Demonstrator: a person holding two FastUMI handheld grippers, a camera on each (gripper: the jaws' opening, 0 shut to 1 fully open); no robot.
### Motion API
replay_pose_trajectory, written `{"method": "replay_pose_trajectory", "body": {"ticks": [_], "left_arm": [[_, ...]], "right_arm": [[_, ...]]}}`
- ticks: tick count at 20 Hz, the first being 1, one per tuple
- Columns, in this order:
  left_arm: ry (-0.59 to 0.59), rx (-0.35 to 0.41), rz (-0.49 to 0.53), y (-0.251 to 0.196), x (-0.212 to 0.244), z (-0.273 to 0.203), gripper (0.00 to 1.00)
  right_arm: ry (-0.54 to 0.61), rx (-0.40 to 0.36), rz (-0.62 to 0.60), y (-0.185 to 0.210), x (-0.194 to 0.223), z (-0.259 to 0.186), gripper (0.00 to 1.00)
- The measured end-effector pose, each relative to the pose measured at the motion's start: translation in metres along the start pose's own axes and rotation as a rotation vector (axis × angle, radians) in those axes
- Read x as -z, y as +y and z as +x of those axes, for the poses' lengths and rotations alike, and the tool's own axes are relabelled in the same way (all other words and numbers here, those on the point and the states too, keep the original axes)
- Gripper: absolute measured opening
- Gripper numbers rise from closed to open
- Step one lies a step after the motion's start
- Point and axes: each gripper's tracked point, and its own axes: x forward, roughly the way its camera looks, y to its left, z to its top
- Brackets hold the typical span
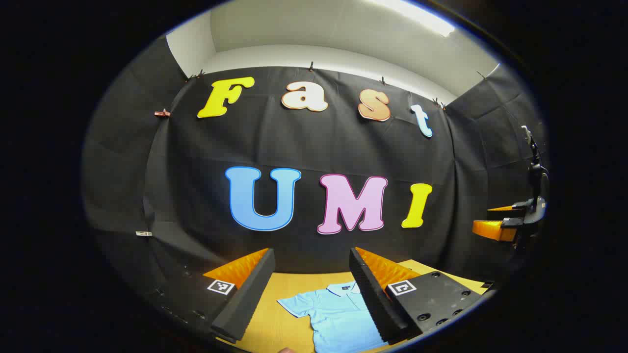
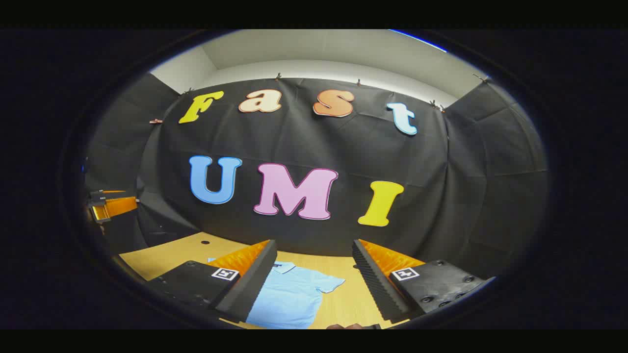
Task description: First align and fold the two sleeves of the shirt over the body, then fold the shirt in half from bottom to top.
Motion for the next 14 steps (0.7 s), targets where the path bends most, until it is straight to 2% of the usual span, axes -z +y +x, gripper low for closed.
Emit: {"method": "replay_pose_trajectory", "body": {"ticks": [1,5,6,9,14], "left_arm": [[0.003,-0.002,-0.001,0.0,0.001,-0.001,0.97],[-0.014,-0.015,-0.001,0.005,-0.006,-0.005,0.98],[-0.018,-0.021,0.001,0.006,-0.009,-0.005,0.98],[-0.028,-0.036,-0.004,0.008,-0.012,-0.006,0.98],[-0.026,-0.043,-0.021,0.007,-0.011,0.0,0.98]], "right_arm": [[-0.003,0.001,0.003,-0.002,-0.001,0.001,0.99],[0.002,0.011,0.017,-0.005,0.002,0.004,0.99],[0.004,0.007,0.022,-0.003,0.003,0.004,0.95],[0.003,0.002,0.02,-0.003,0.003,0.003,0.97],[0.002,0.023,0.018,-0.018,0.001,0.006,0.97]]}}
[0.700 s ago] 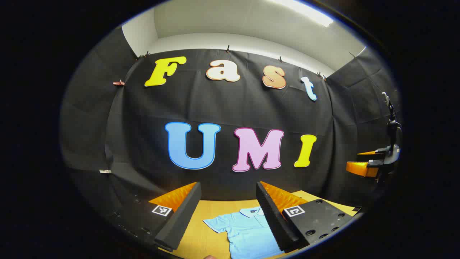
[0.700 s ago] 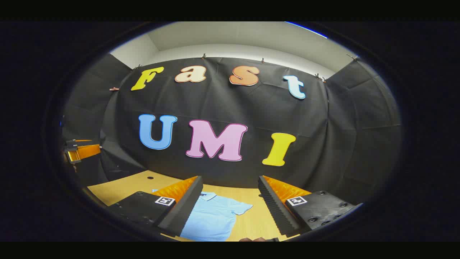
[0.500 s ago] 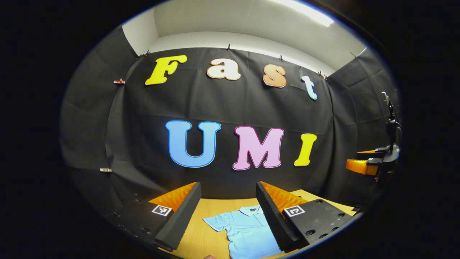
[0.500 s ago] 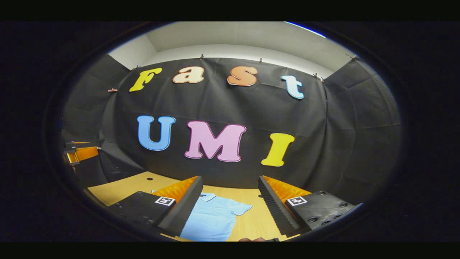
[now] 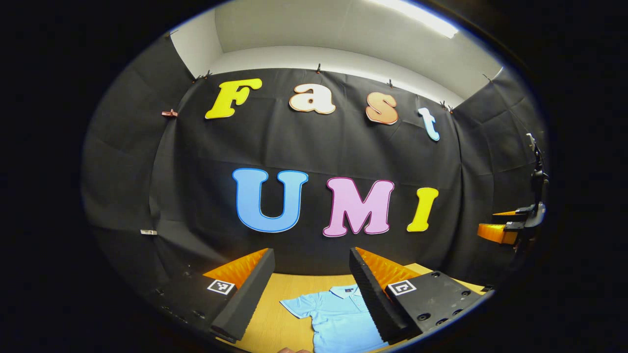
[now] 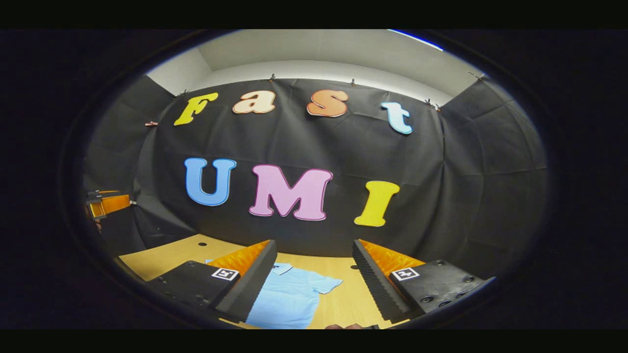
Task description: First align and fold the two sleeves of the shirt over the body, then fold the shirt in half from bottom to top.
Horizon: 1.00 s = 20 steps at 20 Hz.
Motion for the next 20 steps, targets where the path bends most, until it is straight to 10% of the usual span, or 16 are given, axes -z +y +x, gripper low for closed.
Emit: {"method": "replay_pose_trajectory", "body": {"ticks": [20], "left_arm": [[0.045,0.043,0.001,0.011,0.017,0.042,0.98]], "right_arm": [[0.253,-0.128,0.03,0.0,0.055,0.129,0.96]]}}
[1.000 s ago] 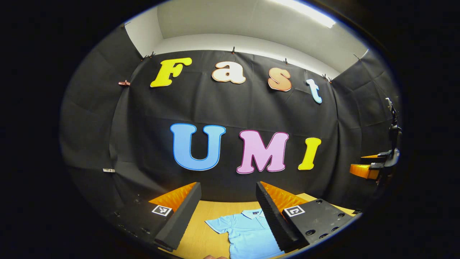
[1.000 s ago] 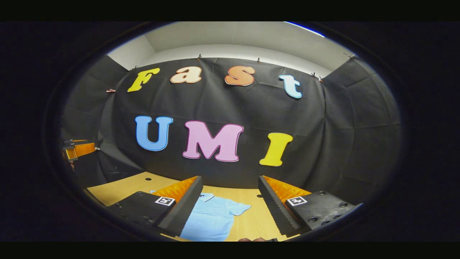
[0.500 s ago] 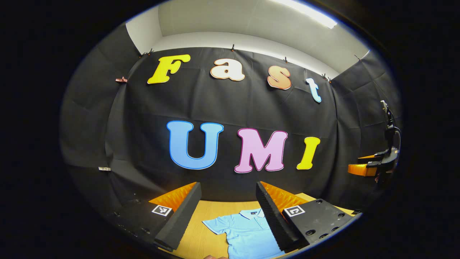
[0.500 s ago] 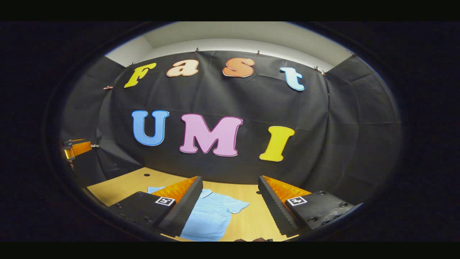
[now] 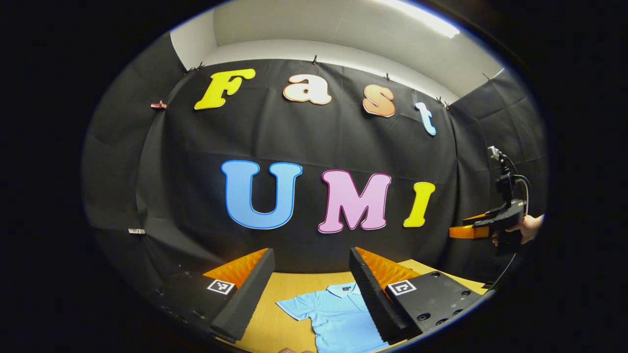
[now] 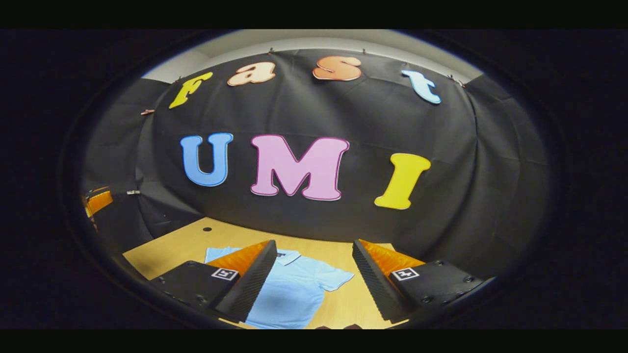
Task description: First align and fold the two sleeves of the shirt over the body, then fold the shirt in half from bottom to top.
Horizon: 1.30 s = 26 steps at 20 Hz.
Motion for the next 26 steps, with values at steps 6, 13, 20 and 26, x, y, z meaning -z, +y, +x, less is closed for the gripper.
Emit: {"method": "replay_pose_trajectory", "body": {"ticks": [6,13,20,26], "left_arm": [[0.035,-0.103,0.027,-0.006,0.011,0.037,0.98],[0.107,-0.174,0.056,-0.039,0.036,0.074,0.98],[0.178,-0.219,0.102,-0.06,0.052,0.084,0.98],[0.248,-0.258,0.091,-0.069,0.074,0.089,0.98]], "right_arm": [[0.159,-0.087,0.016,-0.025,0.045,0.109,0.97],[0.386,-0.148,0.048,-0.064,0.15,0.21,0.97],[0.589,-0.143,0.001,-0.106,0.275,0.272,0.98],[0.7,-0.145,0.008,-0.118,0.341,0.288,0.98]]}}
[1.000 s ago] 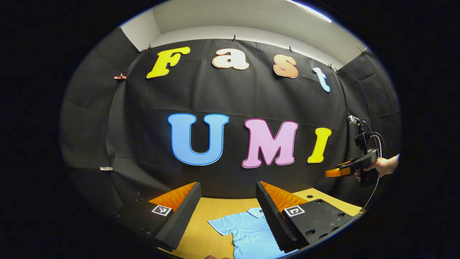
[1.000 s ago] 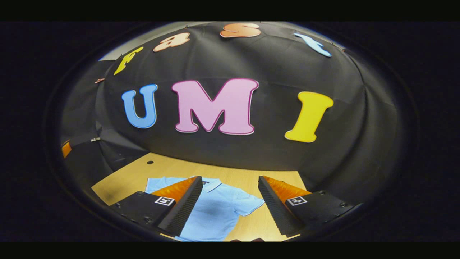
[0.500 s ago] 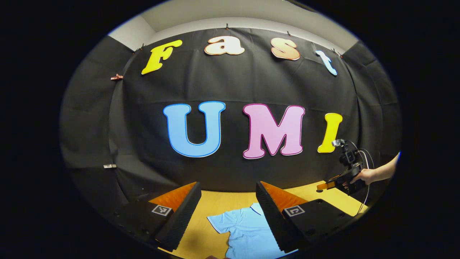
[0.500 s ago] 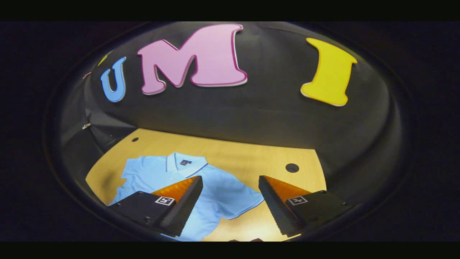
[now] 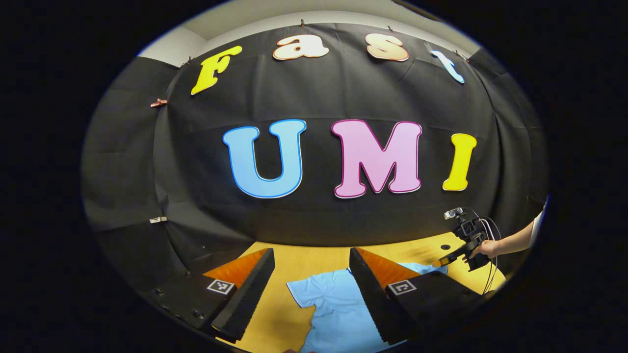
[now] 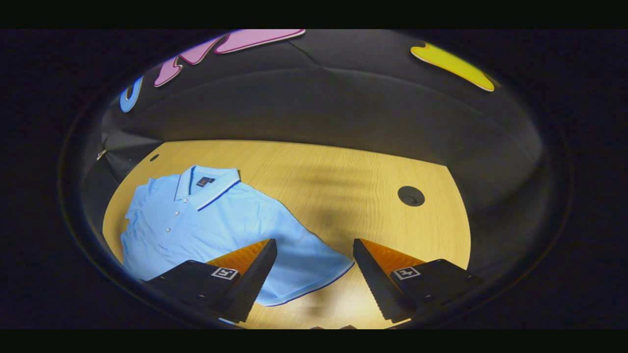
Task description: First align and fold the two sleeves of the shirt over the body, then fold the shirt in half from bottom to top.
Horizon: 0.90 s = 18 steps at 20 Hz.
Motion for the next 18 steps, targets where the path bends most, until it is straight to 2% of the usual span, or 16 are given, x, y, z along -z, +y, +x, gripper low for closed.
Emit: {"method": "replay_pose_trajectory", "body": {"ticks": [4,6,7,8,11,12,14,15,18], "left_arm": [[-0.005,0.021,-0.004,-0.017,-0.003,0.003,0.98],[-0.004,0.025,0.011,-0.021,-0.001,0.007,0.98],[-0.004,0.036,0.007,-0.025,-0.001,0.008,0.98],[0.001,0.042,0.001,-0.029,0.0,0.01,0.98],[0.004,0.039,-0.002,-0.031,0.001,0.013,0.98],[0.002,0.037,0.002,-0.031,-0.001,0.013,0.98],[0.006,0.027,0.01,-0.028,0.001,0.014,0.98],[0.011,0.018,0.01,-0.025,0.004,0.015,0.98],[0.024,0.003,-0.001,-0.016,0.014,0.018,0.98]], "right_arm": [[0.103,-0.001,-0.023,-0.003,0.035,0.017,0.98],[0.097,-0.008,-0.011,-0.004,0.034,0.019,0.99],[0.093,-0.01,0.005,-0.003,0.032,0.018,0.92],[0.091,-0.01,0.008,-0.004,0.032,0.019,0.79],[0.084,-0.01,0.029,0.001,0.026,0.018,0.1],[0.086,-0.017,0.039,0.002,0.025,0.017,0.14],[0.069,-0.038,0.052,0.007,0.019,0.013,0.14],[0.052,-0.053,0.056,0.012,0.012,0.009,0.1],[-0.002,-0.109,0.087,0.036,-0.011,-0.004,0.14]]}}
